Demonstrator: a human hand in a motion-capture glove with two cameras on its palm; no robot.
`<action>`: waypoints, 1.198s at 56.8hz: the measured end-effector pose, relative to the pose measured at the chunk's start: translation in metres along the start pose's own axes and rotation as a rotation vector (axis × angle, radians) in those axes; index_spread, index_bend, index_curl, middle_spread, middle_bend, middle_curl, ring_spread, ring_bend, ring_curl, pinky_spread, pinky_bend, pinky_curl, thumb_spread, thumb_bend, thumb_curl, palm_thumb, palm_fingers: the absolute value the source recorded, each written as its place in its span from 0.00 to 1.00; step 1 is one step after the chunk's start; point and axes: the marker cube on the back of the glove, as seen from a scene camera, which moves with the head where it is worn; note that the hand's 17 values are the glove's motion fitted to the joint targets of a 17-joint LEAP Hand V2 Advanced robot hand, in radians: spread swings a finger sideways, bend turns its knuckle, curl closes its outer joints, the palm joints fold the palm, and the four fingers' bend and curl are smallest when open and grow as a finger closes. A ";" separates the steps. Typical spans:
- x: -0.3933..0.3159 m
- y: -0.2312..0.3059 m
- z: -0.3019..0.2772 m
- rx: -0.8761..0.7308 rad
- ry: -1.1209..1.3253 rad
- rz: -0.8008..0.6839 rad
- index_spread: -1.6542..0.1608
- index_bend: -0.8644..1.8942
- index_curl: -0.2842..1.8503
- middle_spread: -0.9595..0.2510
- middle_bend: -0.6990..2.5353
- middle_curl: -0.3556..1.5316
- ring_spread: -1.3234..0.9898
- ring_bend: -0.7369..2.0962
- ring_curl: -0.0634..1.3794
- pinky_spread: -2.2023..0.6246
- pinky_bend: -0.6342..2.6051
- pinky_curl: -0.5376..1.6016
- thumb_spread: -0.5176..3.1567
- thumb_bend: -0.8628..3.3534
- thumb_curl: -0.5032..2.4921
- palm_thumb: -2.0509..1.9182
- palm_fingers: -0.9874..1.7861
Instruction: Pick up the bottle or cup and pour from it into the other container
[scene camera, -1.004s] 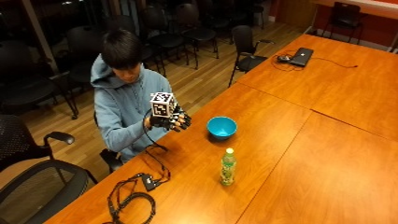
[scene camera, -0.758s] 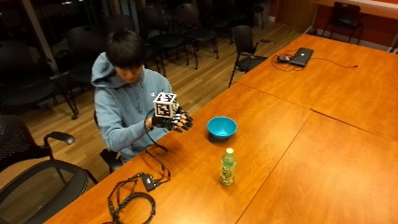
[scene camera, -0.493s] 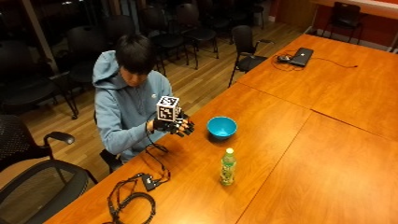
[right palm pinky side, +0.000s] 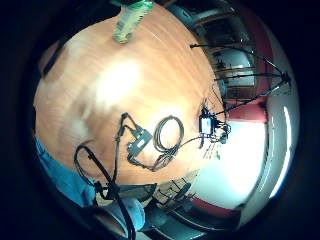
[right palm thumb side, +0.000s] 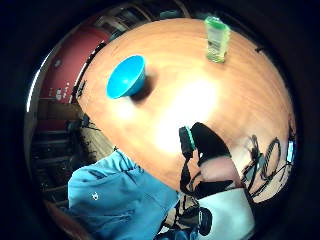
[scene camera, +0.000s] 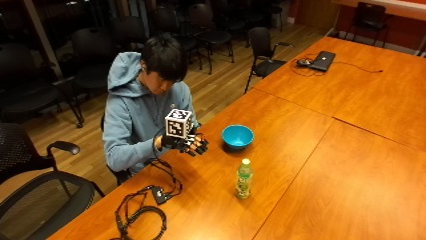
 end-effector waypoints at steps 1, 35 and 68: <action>-0.001 0.000 0.002 0.004 -0.041 0.027 0.71 0.37 0.26 0.78 0.27 0.34 0.61 0.37 0.22 0.86 0.36 0.36 0.42 0.20 0.29 0.69 0.46; 0.097 -0.037 0.030 0.209 -0.207 0.123 0.72 0.36 0.24 0.78 0.28 0.36 0.60 0.39 0.24 0.86 0.38 0.38 0.41 0.20 0.30 0.69 0.44; 0.100 -0.130 0.074 0.544 -0.758 0.029 0.73 0.35 0.22 0.82 0.28 0.37 0.61 0.42 0.26 0.87 0.42 0.39 0.39 0.20 0.30 0.69 0.40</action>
